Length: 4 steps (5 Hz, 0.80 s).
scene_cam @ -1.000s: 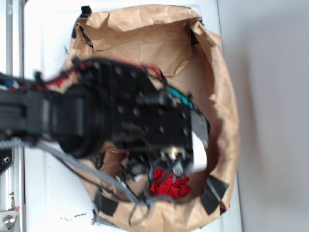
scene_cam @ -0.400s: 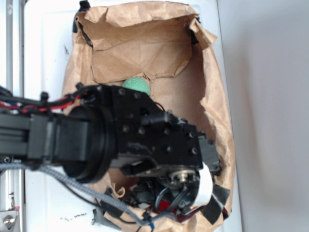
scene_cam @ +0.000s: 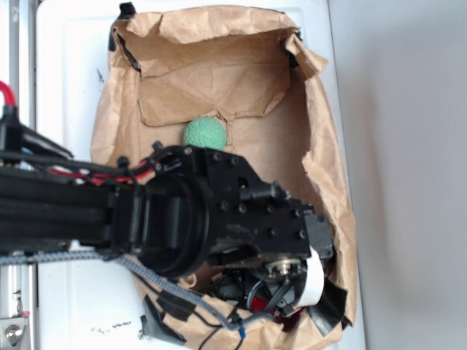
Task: Grab the red paper.
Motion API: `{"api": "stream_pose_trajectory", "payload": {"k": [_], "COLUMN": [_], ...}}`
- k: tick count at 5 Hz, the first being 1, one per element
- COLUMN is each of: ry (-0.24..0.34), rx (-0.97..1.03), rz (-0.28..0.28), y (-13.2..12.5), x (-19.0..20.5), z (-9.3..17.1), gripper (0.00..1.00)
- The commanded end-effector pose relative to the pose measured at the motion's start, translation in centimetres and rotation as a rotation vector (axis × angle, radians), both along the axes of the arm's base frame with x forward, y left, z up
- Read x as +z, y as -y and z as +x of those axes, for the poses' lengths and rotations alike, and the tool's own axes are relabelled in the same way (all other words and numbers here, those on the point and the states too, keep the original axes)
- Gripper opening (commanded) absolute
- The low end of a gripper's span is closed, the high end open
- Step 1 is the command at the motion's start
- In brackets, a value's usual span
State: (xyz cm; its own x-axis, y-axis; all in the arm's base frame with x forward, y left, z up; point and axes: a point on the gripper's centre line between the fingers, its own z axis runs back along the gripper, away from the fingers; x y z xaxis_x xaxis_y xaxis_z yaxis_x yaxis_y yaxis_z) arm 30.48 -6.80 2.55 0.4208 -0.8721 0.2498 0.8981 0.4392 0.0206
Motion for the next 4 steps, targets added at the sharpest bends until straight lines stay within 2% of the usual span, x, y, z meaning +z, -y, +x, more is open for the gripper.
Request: {"api": "stream_pose_trajectory", "payload": {"k": [1, 2, 3, 4], "ry": [0.137, 0.188, 0.182, 0.076], "rx": [0.063, 0.133, 0.289, 0.531], "rz": [-0.050, -0.078, -0.049, 0.044], "y": [-1.2, -3.3, -5.9, -7.2], "x": [5.6, 8.8, 10.9, 12.7], "z": [-0.3, -1.8, -3.7, -5.8], "gripper": [0.00, 0.00, 0.00, 0.00]}}
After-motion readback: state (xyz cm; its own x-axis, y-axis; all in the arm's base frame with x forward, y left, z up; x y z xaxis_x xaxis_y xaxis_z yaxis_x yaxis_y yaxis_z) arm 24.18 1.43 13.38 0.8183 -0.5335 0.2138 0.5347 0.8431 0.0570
